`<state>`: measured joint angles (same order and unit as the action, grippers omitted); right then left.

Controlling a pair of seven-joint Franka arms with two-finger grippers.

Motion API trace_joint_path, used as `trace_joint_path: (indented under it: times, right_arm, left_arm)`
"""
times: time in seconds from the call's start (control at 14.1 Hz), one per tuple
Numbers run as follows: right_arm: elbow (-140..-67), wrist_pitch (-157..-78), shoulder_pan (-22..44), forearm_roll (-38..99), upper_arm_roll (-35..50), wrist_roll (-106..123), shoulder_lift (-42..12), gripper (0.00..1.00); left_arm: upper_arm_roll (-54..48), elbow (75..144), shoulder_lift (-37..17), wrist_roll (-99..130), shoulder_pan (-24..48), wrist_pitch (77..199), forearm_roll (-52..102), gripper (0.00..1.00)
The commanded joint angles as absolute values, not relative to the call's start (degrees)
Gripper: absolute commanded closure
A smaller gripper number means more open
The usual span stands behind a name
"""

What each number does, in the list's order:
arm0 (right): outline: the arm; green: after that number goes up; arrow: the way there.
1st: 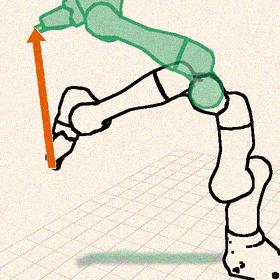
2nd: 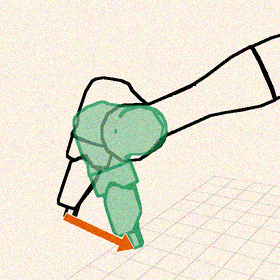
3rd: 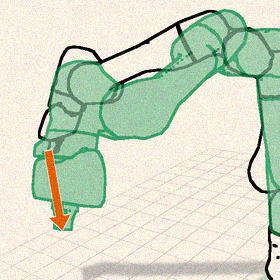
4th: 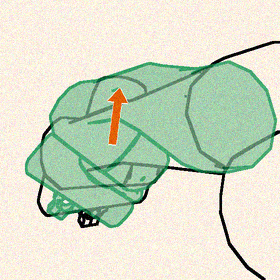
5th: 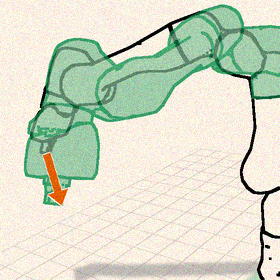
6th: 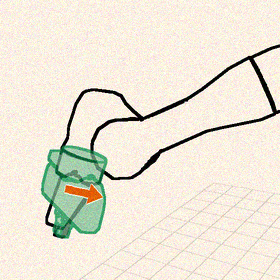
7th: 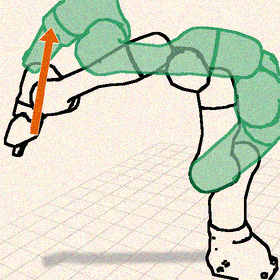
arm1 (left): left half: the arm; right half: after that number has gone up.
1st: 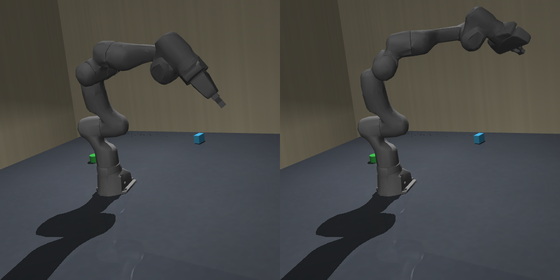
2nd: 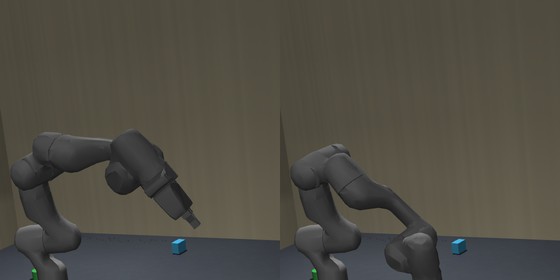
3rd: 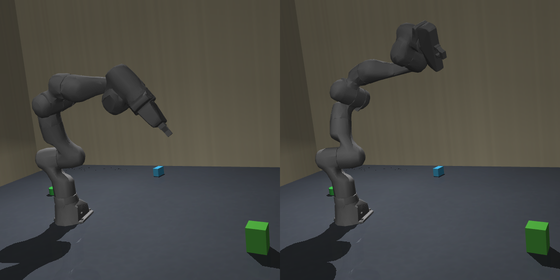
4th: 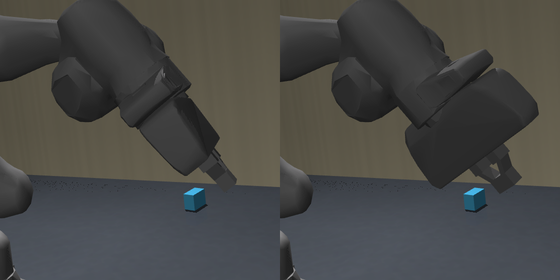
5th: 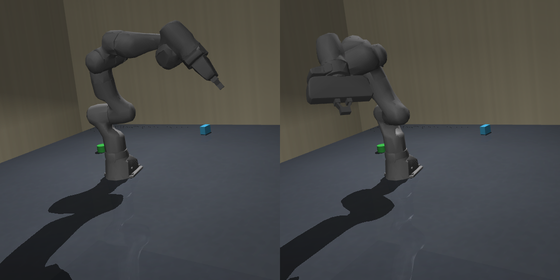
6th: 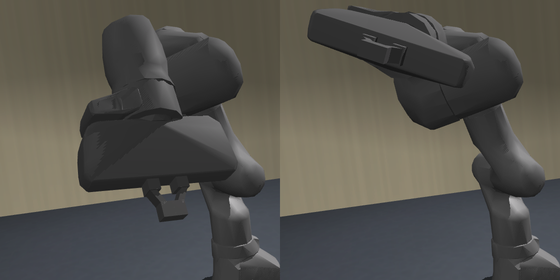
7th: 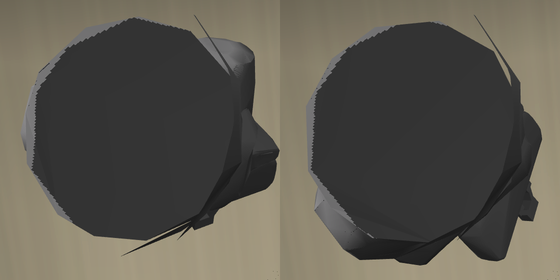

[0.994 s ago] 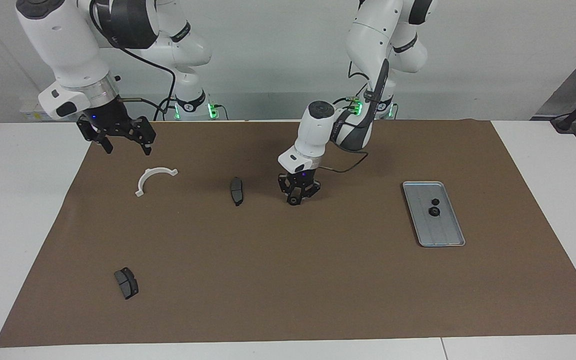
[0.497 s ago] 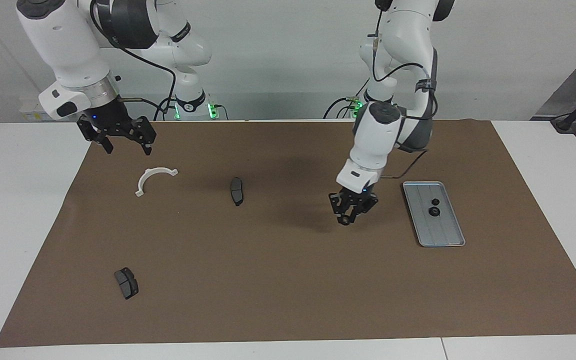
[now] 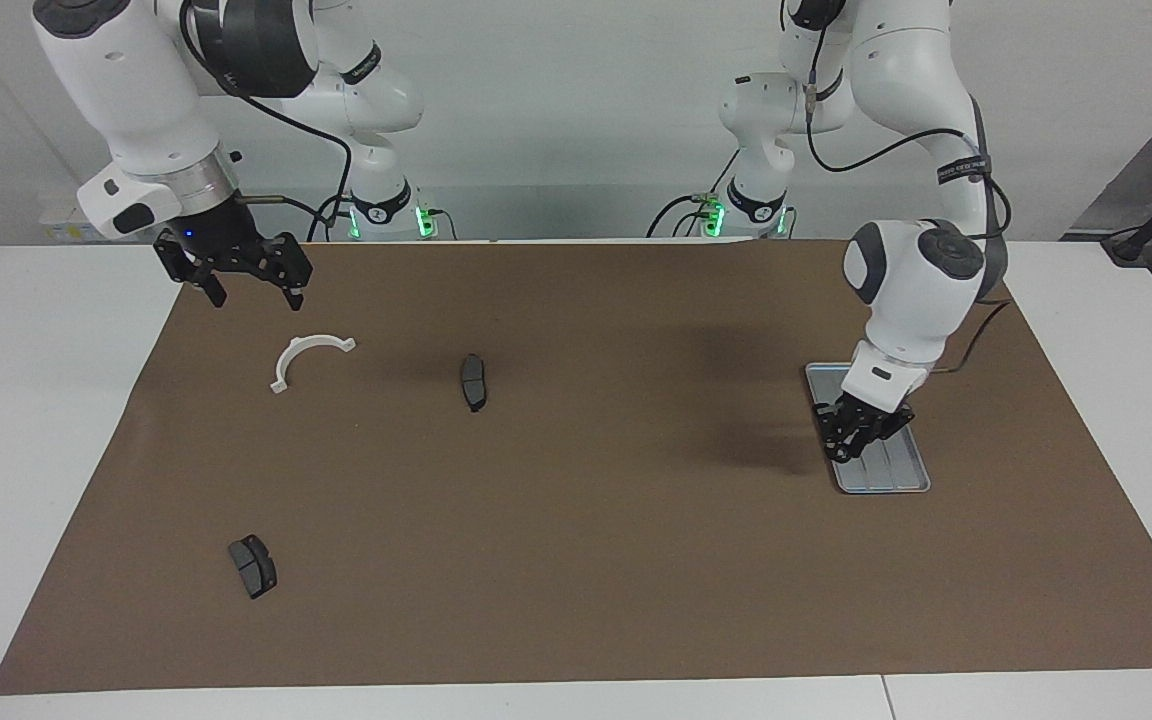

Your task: Pick bearing gear from pile to tray

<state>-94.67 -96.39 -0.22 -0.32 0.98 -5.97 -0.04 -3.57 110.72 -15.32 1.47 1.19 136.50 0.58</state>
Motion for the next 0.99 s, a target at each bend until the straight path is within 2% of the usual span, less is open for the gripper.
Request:
trace_joint_path:
  times: [0.0,0.07,0.43,0.71,0.78,0.85,0.92]
  right_arm:
    - [-95.4,-96.2,-0.6,0.8,1.1,-5.0,0.7,0.00]
    - [-95.4,-96.2,-0.6,0.8,1.1,-5.0,0.7,0.00]
    - [-95.4,-96.1,-0.6,0.8,1.1,-5.0,0.7,0.00]
    - [-95.4,-96.2,-0.6,0.8,1.1,-5.0,0.7,0.00]
    - [-95.4,-96.2,-0.6,0.8,1.1,-5.0,0.7,0.00]
    - [-95.4,-96.1,-0.5,0.8,1.1,-5.0,0.7,0.00]
    - [-95.4,-96.2,-0.6,0.8,1.1,-5.0,0.7,0.00]
  left_arm:
    - [-4.2,116.3,-11.8,-5.0,-2.7,136.3,0.9,0.96]
    - [-4.2,117.5,-11.3,-7.0,-3.3,136.4,0.9,0.93]
    - [-4.1,116.9,-11.2,-7.2,-3.5,136.0,0.9,0.46]
    - [-4.1,113.5,-11.3,-6.9,-3.5,133.3,1.0,0.35]
    - [-4.1,111.7,-11.3,-6.7,-3.5,131.1,1.0,0.29]
    - [-4.0,109.6,-11.0,-6.5,-3.5,128.1,1.0,0.19]
    - [-4.0,107.6,-10.6,-6.0,-3.5,124.8,1.0,0.00]
